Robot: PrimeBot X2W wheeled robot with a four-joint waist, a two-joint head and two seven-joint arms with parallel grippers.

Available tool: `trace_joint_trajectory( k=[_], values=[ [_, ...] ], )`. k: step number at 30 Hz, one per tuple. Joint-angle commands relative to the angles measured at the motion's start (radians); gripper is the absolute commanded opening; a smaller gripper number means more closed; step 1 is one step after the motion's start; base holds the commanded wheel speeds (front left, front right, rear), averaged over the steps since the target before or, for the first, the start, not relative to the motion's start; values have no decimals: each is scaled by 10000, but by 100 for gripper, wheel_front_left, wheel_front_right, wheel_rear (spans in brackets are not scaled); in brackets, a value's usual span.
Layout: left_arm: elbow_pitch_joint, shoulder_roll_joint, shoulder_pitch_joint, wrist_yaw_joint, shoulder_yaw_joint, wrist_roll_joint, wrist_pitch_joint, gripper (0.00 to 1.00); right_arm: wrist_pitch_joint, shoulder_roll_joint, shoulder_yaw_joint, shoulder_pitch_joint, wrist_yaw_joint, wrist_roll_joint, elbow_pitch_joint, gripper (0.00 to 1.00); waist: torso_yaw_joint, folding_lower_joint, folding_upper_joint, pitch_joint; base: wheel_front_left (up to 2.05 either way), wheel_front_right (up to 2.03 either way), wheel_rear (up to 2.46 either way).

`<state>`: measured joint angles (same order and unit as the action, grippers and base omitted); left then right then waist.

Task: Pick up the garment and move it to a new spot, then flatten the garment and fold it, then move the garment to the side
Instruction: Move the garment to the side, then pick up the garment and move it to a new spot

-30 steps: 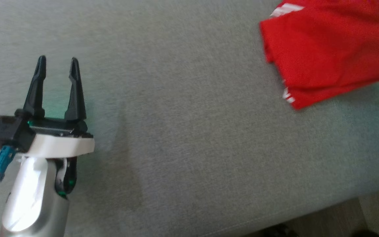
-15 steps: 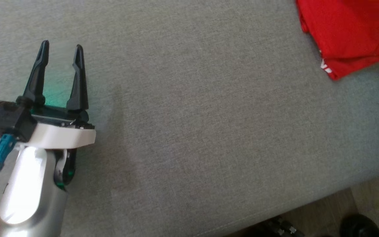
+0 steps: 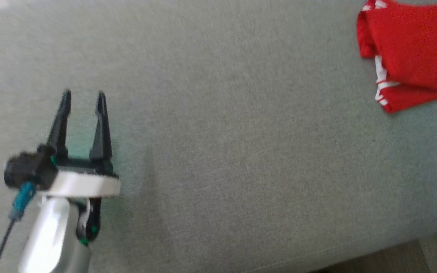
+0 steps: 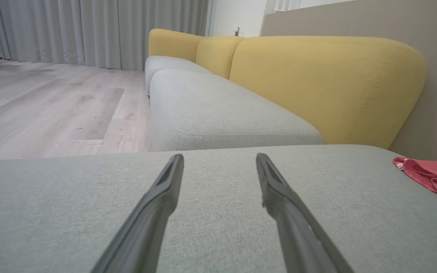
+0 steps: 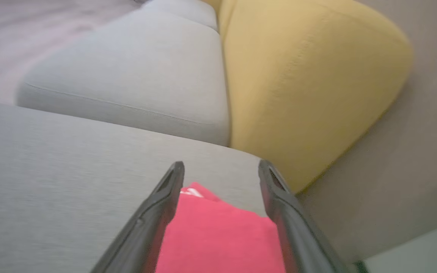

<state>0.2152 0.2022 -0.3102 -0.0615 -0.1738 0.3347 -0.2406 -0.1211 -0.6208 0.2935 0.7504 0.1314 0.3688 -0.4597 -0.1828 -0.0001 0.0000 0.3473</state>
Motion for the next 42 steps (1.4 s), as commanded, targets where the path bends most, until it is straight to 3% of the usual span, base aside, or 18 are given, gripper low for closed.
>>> trace_joint_trajectory(
  k=[1, 11, 19, 32, 37, 42],
  values=[
    [-136, 122, 161, 48, 364, 31, -124, 100, 273, 303, -129, -793, -7, 191, 427, 100, 381, 1, 0, -972, 0, 0, 0],
    [427, -91, 1870, 309, 852, 157, -205, 100, 2188, 2677, -692, -4519, -7, -558, 2005, 100, 790, 1, 0, -2920, 0, 0, 0],
    [486, -393, 2686, 374, 1053, 214, -210, 100, 1915, 4056, -1461, -6449, -7, -920, 2653, 100, 1115, 1, 0, -3457, 0, 0, 0],
    [543, -580, 2851, 296, 1294, 135, -211, 100, 1423, 4326, -1853, -6750, -7, -1268, 3324, 100, 1229, 1, 0, -3468, 0, 0, 0],
    [549, -609, 2769, 257, 1253, 31, -211, 100, 1291, 4336, -1979, -6911, -7, -1289, 3446, 100, 1613, 1, 0, -3409, 0, 0, 0],
    [616, -576, 2652, 195, 1203, -93, -212, 100, 1207, 4390, -1997, -6972, -7, -1280, 3584, 100, 2437, 1, 0, -3230, 0, 0, 0]
  ],
)
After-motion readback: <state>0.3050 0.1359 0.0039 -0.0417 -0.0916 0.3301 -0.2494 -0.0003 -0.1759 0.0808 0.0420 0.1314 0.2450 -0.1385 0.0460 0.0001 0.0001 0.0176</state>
